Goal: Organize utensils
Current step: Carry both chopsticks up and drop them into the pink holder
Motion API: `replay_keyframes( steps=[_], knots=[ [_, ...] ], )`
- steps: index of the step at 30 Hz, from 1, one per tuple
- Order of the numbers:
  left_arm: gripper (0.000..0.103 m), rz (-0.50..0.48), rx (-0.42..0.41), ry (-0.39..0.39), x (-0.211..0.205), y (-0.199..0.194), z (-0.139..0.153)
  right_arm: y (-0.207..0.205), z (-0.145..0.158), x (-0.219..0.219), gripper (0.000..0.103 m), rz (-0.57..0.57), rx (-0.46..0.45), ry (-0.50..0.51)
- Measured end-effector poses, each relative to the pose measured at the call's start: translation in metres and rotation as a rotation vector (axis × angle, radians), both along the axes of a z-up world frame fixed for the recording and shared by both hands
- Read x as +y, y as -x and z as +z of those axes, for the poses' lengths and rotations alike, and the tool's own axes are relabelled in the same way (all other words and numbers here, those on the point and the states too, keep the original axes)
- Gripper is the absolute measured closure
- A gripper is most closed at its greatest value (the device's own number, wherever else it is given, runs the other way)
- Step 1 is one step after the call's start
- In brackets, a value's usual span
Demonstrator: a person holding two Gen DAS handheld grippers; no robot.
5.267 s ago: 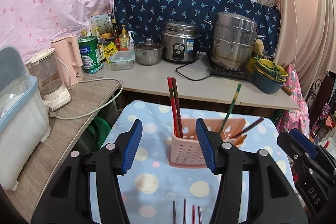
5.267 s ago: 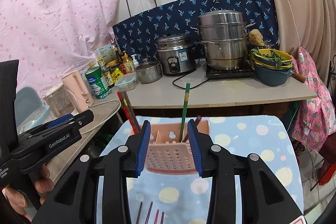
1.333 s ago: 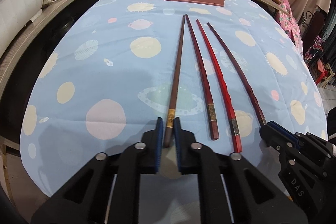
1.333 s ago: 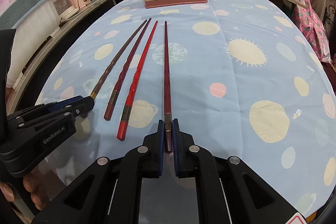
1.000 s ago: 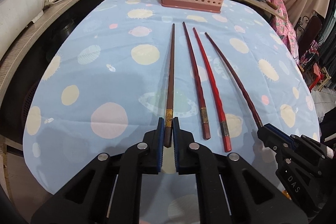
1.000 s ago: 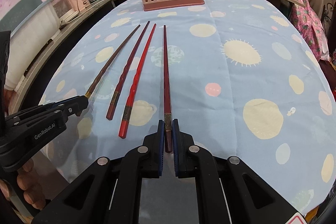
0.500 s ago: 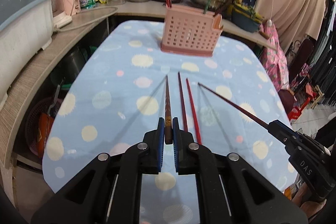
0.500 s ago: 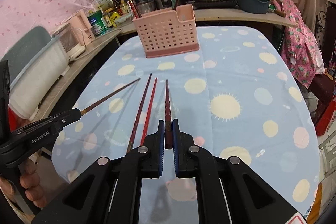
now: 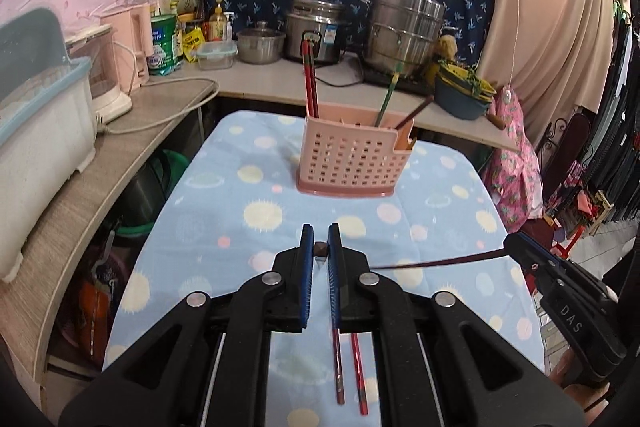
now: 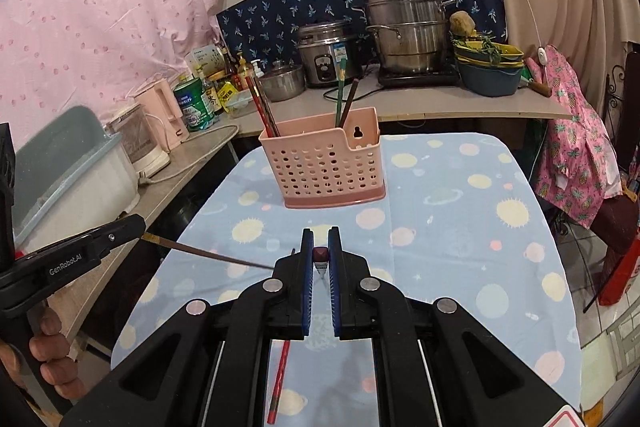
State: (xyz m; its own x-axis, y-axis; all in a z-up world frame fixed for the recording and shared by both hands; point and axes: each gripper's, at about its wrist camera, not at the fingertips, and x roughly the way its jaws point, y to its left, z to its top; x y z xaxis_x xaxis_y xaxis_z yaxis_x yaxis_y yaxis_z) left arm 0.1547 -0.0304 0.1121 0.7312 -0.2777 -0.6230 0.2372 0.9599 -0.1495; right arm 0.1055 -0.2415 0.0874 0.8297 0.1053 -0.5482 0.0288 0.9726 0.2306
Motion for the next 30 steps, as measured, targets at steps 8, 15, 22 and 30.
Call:
replay_keyframes(
  steps=[8,15,22,30],
  knots=[
    [0.096,0.006,-0.006,0.016,-0.007,-0.036,0.015,-0.034,0.015,-0.008,0.096,-0.003,-0.036,-0.02],
    [0.096,-0.011,-0.064,0.058,-0.013,-0.07,0.057,-0.067,0.054,-0.021,0.096,-0.006,-0.117,-0.04],
    [0.096,-0.008,-0.186,0.101,-0.024,-0.103,0.117,-0.112,0.112,-0.036,0.096,-0.012,-0.244,-0.094],
    [0.096,0.039,-0.277,0.111,-0.034,-0.155,0.151,-0.167,0.153,-0.047,0.096,-0.054,-0.34,-0.097]
  ],
)
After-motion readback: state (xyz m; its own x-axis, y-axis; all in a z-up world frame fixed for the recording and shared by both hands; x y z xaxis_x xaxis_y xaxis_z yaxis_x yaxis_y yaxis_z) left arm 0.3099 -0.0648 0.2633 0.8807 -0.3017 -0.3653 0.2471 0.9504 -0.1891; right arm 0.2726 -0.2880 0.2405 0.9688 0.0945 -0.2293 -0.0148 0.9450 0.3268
